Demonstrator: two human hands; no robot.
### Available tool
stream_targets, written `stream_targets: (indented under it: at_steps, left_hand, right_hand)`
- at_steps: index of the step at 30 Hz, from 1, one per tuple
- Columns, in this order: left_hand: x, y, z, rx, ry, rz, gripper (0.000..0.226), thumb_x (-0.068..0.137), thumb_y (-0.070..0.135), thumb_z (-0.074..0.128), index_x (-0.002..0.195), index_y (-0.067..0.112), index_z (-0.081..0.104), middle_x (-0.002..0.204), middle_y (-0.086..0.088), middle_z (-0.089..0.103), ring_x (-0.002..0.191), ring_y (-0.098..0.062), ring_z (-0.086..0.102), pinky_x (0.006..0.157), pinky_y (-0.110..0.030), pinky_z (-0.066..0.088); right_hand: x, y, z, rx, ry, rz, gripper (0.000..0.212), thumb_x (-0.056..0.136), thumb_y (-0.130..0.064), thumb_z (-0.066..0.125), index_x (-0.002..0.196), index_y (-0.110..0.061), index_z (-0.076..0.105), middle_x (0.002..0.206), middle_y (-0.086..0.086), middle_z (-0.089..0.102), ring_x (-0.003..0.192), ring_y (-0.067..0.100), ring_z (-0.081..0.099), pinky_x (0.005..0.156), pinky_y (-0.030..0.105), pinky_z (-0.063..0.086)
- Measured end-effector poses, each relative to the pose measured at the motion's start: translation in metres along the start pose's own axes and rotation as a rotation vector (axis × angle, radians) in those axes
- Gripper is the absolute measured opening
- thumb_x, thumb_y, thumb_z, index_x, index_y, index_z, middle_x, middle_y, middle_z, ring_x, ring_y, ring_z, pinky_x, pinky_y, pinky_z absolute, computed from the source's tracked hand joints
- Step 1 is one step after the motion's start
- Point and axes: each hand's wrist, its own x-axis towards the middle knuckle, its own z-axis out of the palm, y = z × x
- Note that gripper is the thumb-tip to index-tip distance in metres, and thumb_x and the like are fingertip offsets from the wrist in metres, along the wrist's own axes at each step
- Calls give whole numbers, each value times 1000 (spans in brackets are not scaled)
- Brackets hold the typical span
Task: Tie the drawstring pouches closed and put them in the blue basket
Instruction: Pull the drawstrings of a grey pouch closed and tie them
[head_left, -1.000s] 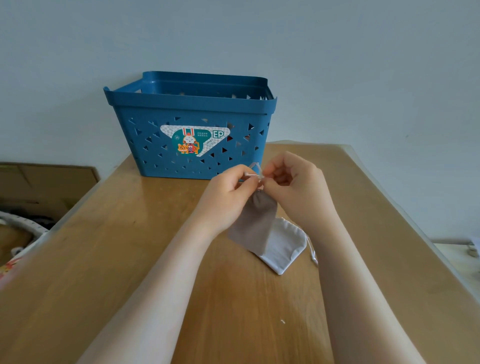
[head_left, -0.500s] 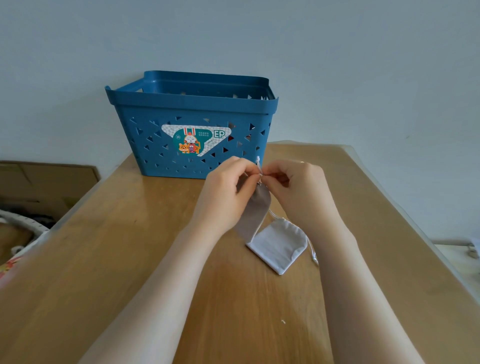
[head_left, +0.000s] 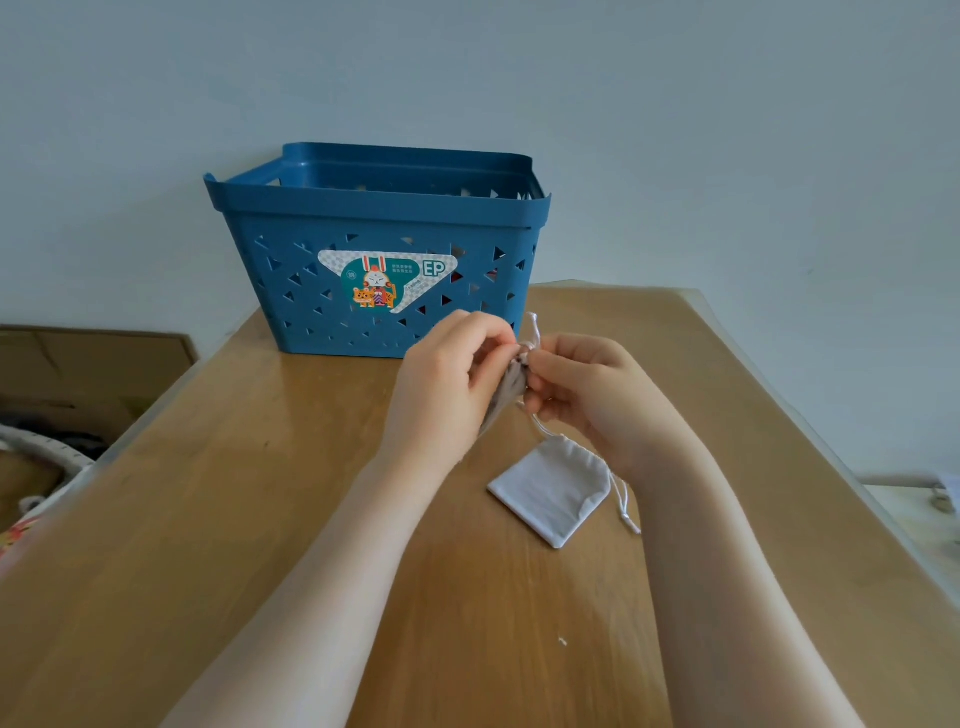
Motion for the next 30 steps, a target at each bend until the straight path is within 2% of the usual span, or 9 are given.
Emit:
stream_targets:
  at_steps: [4,9,12,14,19,24,28,30]
  left_hand:
    - [4,0,-7,-8,-29,31,22,87,24,53,85,8,69,82,-1,66,74,-8,58,66,-23,48]
    - [6,5,-4,16,-11,45,18,80,18,65,92,9,75,90,-2,67,82,-4,56,71,-16,47]
    - [3,9,1,92,72,57,15,81,15,65,89,7,74,89,-3,66,80,-8,55,66,-26,47]
    - [3,11,1,97,121,60,15,83,16,63,86,5,73,89,-4,65,78,-9,55,65,-28,47]
    - [5,13,-3,-22,114,92,17,85,14,57,87,0,67,93,-5,63,81,-8,57,72,-17,49]
    - [5,18,1,-138,208,-59,13,83,13,63,84,1,67,91,0,60,82,-6,59,73,-10,47]
    - [3,26,0,-156,188,-148,12,84,17,60,80,8,67,86,13,59,80,-9,62,73,-18,50]
    - [1,24,2,-191,146,-249,11,85,15,61,77,11,66,86,9,62,80,-15,65,75,-24,52]
  right_hand:
    - [2,3,1,219,-36,59,23,95,-7,47,74,-7,56,62,1,52,56,12,49,57,21,42]
    - [5,5,-1,376,-43,53,18,93,-8,47,79,-8,58,64,-1,54,60,9,51,55,18,42]
    - [5,6,0,489,-77,51,9,85,-12,53,82,-9,61,67,-2,55,62,9,53,56,17,43]
    - [5,7,3,532,-100,53,10,78,-17,57,83,-11,62,67,-2,56,63,9,53,57,17,44]
    - [4,3,4,552,-103,28,13,78,-16,57,86,-10,64,69,-2,57,63,8,53,57,18,45]
    - [2,-1,5,510,-82,-16,16,89,-10,52,82,-11,67,67,-3,57,62,8,51,57,18,43]
    - [-1,-4,4,417,-70,-45,16,91,-7,52,84,-11,66,67,-4,59,59,6,51,56,17,42]
    - [-2,-5,4,359,-39,-57,14,90,-4,53,84,-12,64,65,-4,61,57,6,52,56,17,43]
